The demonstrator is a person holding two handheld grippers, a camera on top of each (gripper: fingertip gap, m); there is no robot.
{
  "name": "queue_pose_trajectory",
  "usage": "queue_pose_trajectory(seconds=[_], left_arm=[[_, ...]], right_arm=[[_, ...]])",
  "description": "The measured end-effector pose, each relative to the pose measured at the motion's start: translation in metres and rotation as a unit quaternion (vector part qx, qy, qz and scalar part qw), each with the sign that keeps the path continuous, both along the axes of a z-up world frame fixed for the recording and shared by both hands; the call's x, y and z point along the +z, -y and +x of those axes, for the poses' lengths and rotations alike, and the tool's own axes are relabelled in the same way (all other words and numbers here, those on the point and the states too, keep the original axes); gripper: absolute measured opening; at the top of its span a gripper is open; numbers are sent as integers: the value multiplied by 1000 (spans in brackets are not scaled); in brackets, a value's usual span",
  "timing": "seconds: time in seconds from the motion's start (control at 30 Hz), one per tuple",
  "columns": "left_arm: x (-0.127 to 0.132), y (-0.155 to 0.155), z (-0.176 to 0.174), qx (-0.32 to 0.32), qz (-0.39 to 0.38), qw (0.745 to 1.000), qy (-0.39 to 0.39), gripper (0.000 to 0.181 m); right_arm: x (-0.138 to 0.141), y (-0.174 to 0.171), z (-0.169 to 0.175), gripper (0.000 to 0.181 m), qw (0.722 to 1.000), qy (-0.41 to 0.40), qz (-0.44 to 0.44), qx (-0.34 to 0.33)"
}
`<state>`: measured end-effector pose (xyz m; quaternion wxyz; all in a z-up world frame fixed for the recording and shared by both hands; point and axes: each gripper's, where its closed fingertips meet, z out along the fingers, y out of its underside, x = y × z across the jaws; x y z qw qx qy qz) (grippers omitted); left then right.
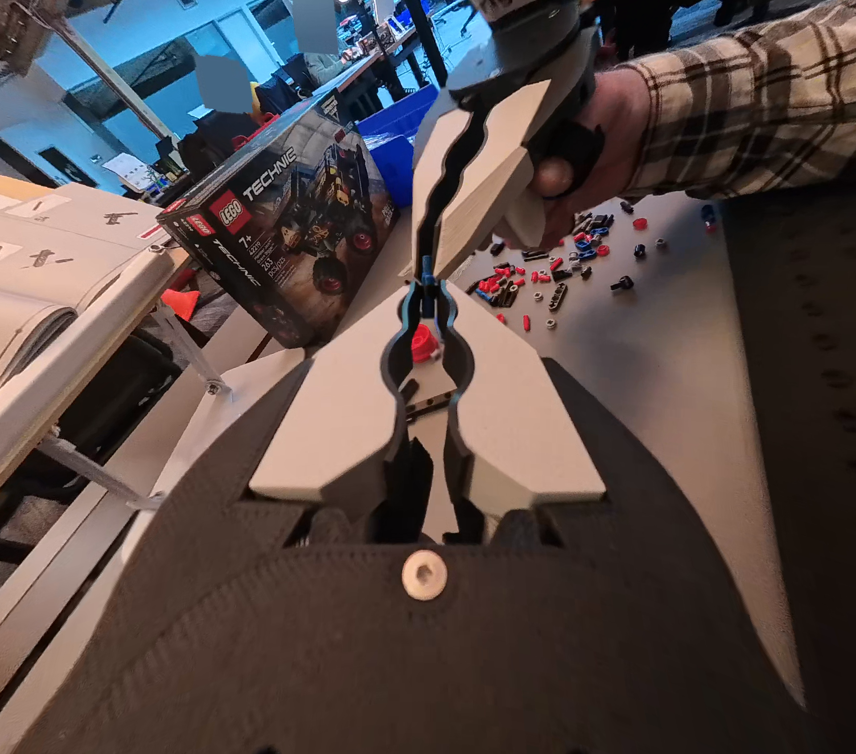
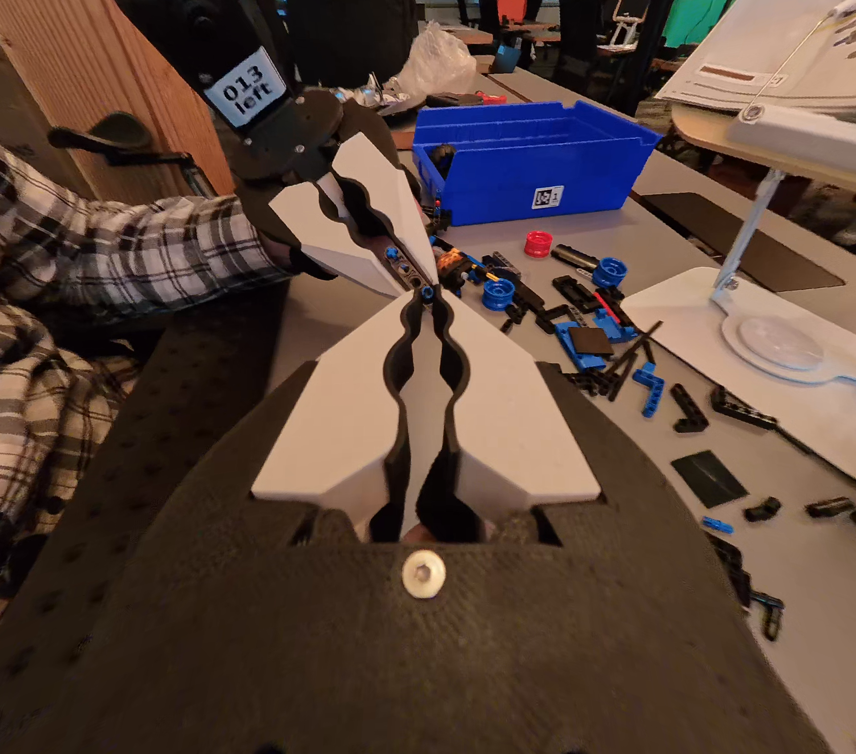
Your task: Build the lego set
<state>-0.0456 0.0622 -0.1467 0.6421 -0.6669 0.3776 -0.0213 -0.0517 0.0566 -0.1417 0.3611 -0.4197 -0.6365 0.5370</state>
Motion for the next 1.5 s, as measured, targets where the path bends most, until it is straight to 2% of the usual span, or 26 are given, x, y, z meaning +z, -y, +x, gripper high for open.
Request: queue_pose_trajectory(seconds=[0.17, 0.33, 0.4, 0.47, 0.5, 0.53, 0.57, 0.63, 0.7, 0.77, 0.87, 1.07, 1.17, 1.23, 1.33, 1.5], left_arm=[[11, 4, -5, 14, 35, 999, -17, 4], [13, 6, -3, 2, 30, 1000, -1, 4], [13, 8, -2, -1, 29, 1000, -3, 4], [-7, 1, -38, 65, 4, 997, -50, 4], [6, 8, -42, 46, 2, 999, 20, 4], [28, 13, -34, 27, 27, 998, 51, 4], [34, 10, -24, 25, 42, 999, 22, 4], [16, -2, -11, 19, 16, 1000, 10, 4], [0, 0, -8, 16, -7, 1000, 4, 4], [-1, -1, -9, 26, 1, 1000, -9, 4], [3, -1, -5, 26, 19, 999, -30, 4], [-4, -3, -1, 39, 31, 995, -83, 4], [-4, -3, -1, 43, 36, 995, -87, 4], [-3, -3, -1, 45, 45, 993, -99, 4], [-3, -4, -1, 55, 56, 989, -123, 4], [-3, -4, 0, 61, 66, 986, -139, 4]], right_arm=[[13, 3, -3, 0, 997, -8, -73, 10], [16, 6, 1, 0, 1000, -19, -18, 1], [19, 5, 4, 0, 999, -26, -20, 3], [55, -21, 24, 0, 992, -95, -85, -15], [57, -35, 31, 0, 992, -99, -73, -37], [47, -35, 27, 0, 995, -76, -50, -43], [37, -27, 20, 0, 997, -59, -37, -38], [31, -17, 15, 0, 998, -53, -10, -31], [29, -22, 15, 0, 998, -54, -5, -41], [17, -13, 9, 0, 999, -28, -5, -24], [-1, -2, -1, 11, 1000, 5, -2, -11], [0, -1, -3, 2, 1000, 2, -23, -9], [-2, -2, -3, 2, 1000, 7, -25, -10], [-2, -5, -3, 11, 1000, 7, -19, -20], [-3, -3, -2, 3, 1000, 12, -17, -13], [-4, -3, -1, 3, 1000, 17, -13, -15]])
